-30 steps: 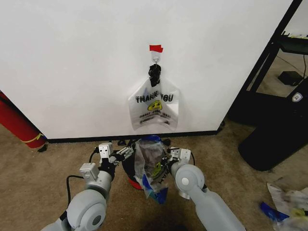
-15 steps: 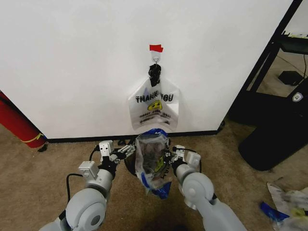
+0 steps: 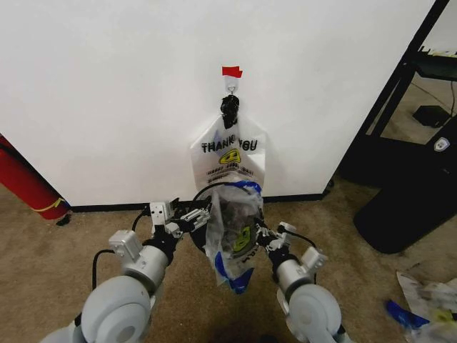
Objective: Pick up the garbage bag from the wall and place it over the trash bin.
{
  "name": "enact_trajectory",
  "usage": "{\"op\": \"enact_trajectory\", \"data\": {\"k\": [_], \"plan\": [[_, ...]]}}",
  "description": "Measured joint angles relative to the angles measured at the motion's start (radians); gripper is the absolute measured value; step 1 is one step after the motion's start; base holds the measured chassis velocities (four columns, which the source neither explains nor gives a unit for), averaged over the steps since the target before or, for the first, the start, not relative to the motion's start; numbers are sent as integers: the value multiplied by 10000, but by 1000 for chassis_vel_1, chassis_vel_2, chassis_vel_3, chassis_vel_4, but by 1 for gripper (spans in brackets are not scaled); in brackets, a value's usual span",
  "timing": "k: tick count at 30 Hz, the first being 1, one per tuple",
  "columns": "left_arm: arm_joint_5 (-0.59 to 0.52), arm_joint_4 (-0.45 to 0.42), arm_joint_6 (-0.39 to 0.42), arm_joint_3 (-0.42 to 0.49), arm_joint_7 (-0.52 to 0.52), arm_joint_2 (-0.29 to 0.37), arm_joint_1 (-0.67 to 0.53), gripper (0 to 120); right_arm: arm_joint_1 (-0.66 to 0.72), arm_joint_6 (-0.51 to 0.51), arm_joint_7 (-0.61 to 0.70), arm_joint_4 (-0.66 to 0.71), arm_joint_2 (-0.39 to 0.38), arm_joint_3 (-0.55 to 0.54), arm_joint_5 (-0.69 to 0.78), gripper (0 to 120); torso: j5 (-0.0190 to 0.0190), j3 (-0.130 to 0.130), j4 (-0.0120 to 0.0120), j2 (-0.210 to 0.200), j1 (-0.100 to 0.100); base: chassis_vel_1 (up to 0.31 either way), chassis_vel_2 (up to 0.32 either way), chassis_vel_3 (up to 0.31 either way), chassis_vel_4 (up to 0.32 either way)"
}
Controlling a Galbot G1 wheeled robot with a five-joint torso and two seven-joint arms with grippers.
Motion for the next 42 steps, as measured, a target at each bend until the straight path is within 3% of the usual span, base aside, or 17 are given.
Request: {"op": "enact_trajectory", "data": {"k": [8,23,42], "plan": [[-1542,217,608,604,-482,186,-1475,100,-112,113,-176,-52,-224,-81,-714,1,2,0,2,0,0,0,0,0,0],[-768,1718,1158,1633,-758,-182,-2545,97,-67,109,-119,26,-161,-175,-646,1,0,1,0,0,1,0,0,0,0],[-498,2128,884,1691,-771,-274,-2485,32,-27,66,-105,-6,-129,-334,-570,1,0,1,1,0,1,0,0,0,0]]}}
